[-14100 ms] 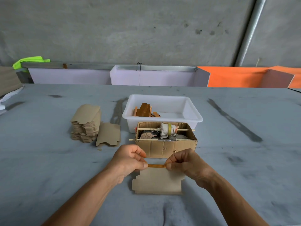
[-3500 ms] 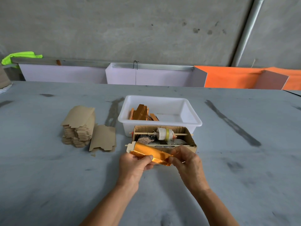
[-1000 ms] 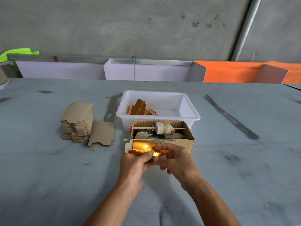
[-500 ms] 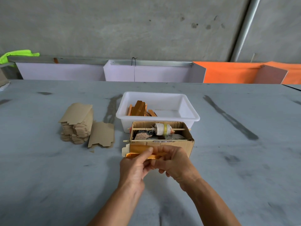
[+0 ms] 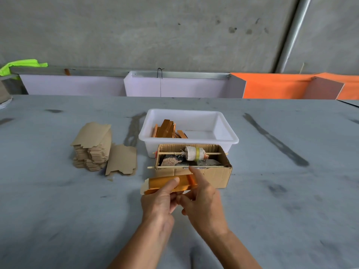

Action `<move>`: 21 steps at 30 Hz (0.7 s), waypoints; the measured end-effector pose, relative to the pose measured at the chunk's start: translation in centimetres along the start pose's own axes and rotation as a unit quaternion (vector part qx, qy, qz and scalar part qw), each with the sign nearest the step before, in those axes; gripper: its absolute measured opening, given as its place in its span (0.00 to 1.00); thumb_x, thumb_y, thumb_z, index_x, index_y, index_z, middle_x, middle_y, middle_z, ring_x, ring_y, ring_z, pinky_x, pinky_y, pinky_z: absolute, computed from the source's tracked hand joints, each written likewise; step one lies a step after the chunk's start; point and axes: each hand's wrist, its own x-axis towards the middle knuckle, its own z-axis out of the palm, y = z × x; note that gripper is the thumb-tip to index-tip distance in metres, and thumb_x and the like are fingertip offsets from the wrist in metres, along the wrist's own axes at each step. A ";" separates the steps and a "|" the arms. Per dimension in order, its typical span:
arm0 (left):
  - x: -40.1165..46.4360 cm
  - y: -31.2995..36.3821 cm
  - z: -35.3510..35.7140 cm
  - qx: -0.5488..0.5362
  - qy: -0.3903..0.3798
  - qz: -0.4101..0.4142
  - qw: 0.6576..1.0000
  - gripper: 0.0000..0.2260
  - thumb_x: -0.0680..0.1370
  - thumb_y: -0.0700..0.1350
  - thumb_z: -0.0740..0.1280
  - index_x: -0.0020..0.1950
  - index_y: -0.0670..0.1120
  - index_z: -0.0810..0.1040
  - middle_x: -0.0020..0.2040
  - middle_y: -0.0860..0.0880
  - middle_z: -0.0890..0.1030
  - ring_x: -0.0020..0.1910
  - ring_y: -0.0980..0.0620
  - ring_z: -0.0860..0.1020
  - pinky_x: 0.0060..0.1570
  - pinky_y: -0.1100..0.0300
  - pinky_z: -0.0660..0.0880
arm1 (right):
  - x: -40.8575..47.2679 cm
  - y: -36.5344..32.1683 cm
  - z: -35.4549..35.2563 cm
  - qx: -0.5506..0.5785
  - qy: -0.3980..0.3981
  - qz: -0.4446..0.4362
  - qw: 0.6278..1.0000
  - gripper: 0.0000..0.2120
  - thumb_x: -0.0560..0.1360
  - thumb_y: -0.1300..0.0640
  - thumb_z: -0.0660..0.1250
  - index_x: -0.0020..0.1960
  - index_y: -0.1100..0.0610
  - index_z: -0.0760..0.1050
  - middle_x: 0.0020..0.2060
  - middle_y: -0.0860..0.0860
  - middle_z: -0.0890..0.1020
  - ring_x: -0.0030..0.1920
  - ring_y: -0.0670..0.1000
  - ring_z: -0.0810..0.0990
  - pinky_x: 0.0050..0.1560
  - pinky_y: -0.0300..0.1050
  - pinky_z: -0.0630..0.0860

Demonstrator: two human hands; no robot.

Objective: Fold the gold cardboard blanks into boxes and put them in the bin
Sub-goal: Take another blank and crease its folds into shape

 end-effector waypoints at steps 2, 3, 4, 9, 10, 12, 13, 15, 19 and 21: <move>-0.1 0.2 0.4 -0.019 0.008 -0.010 1.000 0.13 0.69 0.35 0.73 0.53 0.39 0.77 0.44 0.41 0.81 0.35 0.48 0.78 0.38 0.58 0.76 | -0.8 0.0 0.8 -0.011 0.059 -0.026 0.998 0.35 0.72 0.62 0.70 0.73 0.46 0.60 0.37 0.47 0.84 0.41 0.51 0.82 0.46 0.46 0.77; -0.2 0.4 0.5 -0.027 0.010 -0.015 0.999 0.11 0.70 0.35 0.73 0.50 0.40 0.77 0.41 0.43 0.80 0.34 0.49 0.78 0.37 0.58 0.76 | -1.2 -0.1 1.1 -0.009 0.088 -0.037 0.995 0.36 0.72 0.62 0.70 0.74 0.45 0.59 0.38 0.45 0.84 0.42 0.50 0.83 0.46 0.45 0.77; -0.2 0.6 0.7 -0.034 0.010 -0.021 0.999 0.09 0.70 0.35 0.72 0.47 0.41 0.76 0.39 0.44 0.80 0.33 0.50 0.77 0.35 0.59 0.75 | -1.6 -0.1 1.5 0.000 0.115 -0.042 0.992 0.37 0.72 0.61 0.70 0.74 0.44 0.58 0.38 0.43 0.85 0.42 0.49 0.83 0.45 0.44 0.76; -0.5 1.4 1.0 -0.027 -0.012 -0.047 0.998 0.06 0.70 0.40 0.73 0.43 0.42 0.76 0.35 0.45 0.79 0.27 0.53 0.75 0.24 0.66 0.71 | -2.5 -0.1 2.5 0.224 0.170 0.028 0.959 0.35 0.69 0.67 0.73 0.69 0.46 0.63 0.35 0.42 0.84 0.31 0.45 0.80 0.34 0.36 0.77; -0.6 1.5 1.0 -0.024 -0.023 -0.052 0.998 0.06 0.70 0.40 0.72 0.42 0.43 0.76 0.33 0.45 0.78 0.27 0.53 0.74 0.25 0.64 0.70 | -2.3 -0.1 2.3 0.301 0.154 0.054 0.940 0.33 0.69 0.68 0.73 0.67 0.47 0.64 0.35 0.46 0.85 0.28 0.45 0.80 0.32 0.36 0.76; -0.9 1.7 1.0 -0.021 -0.038 -0.059 0.997 0.06 0.70 0.40 0.72 0.41 0.43 0.75 0.32 0.46 0.78 0.28 0.52 0.74 0.30 0.61 0.68 | -1.8 0.1 1.5 0.400 0.112 0.084 0.906 0.29 0.69 0.69 0.72 0.62 0.49 0.65 0.35 0.52 0.85 0.26 0.45 0.77 0.29 0.34 0.74; -1.0 1.8 0.9 -0.021 -0.040 -0.061 0.997 0.07 0.69 0.40 0.73 0.41 0.44 0.75 0.33 0.46 0.79 0.31 0.52 0.75 0.32 0.60 0.68 | -1.6 0.2 1.0 0.415 0.091 0.087 0.901 0.28 0.69 0.70 0.72 0.60 0.49 0.66 0.35 0.54 0.85 0.25 0.45 0.76 0.28 0.34 0.73; -1.2 1.9 0.8 -0.014 -0.040 -0.062 0.997 0.10 0.68 0.39 0.73 0.46 0.45 0.76 0.38 0.45 0.81 0.37 0.51 0.77 0.35 0.58 0.70 | -1.1 0.5 0.2 0.408 0.062 0.072 0.908 0.24 0.69 0.71 0.72 0.57 0.53 0.69 0.33 0.55 0.85 0.24 0.46 0.75 0.27 0.37 0.72; -1.5 1.7 0.8 0.011 -0.026 -0.073 0.997 0.17 0.67 0.37 0.74 0.53 0.44 0.75 0.50 0.42 0.80 0.44 0.48 0.77 0.35 0.53 0.71 | -0.3 1.0 -0.8 0.353 0.051 0.015 0.934 0.26 0.68 0.72 0.72 0.57 0.48 0.71 0.30 0.52 0.82 0.26 0.46 0.76 0.30 0.39 0.75; -1.6 1.6 0.8 0.020 -0.022 -0.080 0.996 0.15 0.67 0.37 0.75 0.50 0.44 0.75 0.49 0.42 0.79 0.44 0.49 0.76 0.35 0.52 0.72 | -0.2 1.3 -1.1 0.323 0.064 -0.021 0.944 0.28 0.67 0.72 0.73 0.57 0.46 0.71 0.33 0.48 0.83 0.26 0.45 0.76 0.29 0.37 0.75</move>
